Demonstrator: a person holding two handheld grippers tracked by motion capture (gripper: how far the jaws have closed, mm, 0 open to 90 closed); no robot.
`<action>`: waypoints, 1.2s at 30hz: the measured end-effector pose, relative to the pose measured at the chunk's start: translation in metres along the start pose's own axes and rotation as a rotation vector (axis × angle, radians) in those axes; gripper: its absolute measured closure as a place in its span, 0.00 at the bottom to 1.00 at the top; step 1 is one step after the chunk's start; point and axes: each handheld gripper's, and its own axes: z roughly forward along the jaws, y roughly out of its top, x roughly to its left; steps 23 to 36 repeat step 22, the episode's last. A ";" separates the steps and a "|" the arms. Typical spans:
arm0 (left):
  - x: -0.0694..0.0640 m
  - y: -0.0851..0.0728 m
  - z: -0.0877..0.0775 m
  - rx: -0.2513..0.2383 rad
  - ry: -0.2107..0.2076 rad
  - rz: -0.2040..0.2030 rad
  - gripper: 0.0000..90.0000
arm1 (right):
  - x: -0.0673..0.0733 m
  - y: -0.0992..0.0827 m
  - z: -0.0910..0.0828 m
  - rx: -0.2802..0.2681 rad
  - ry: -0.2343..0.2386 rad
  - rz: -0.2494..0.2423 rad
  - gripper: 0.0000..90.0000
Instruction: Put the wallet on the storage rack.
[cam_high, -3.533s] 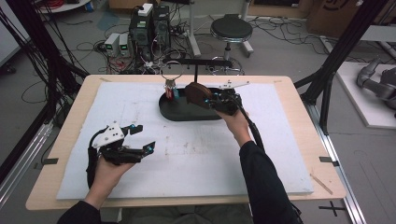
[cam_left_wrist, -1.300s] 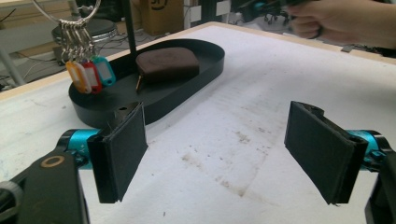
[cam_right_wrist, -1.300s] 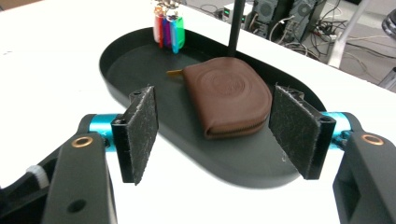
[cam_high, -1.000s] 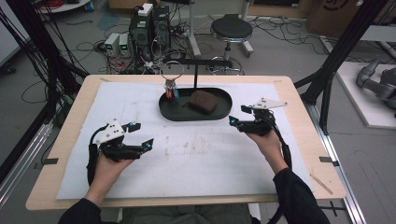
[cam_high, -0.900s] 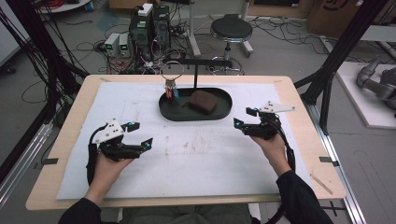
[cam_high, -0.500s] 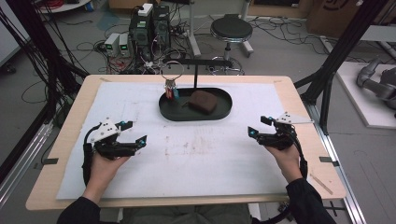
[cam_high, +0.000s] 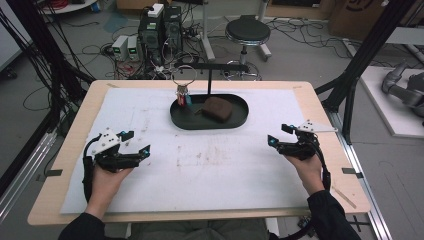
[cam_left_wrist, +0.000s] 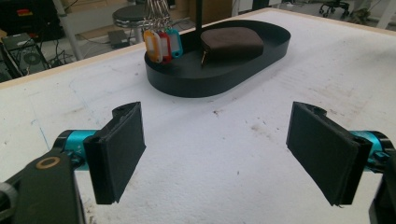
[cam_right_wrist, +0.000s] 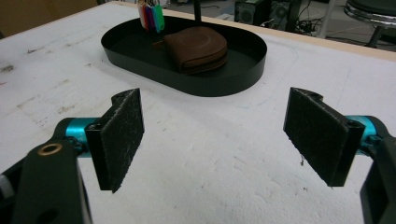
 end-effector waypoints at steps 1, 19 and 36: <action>0.000 0.000 0.000 0.001 -0.001 0.003 0.21 | 0.000 0.000 0.000 0.000 0.001 0.003 0.23; 0.001 0.001 0.000 0.003 0.001 0.006 0.21 | -0.003 -0.002 -0.001 -0.004 -0.008 0.007 0.23; 0.001 0.000 0.000 0.001 0.002 0.002 0.21 | -0.003 -0.002 -0.001 -0.004 -0.008 0.010 0.23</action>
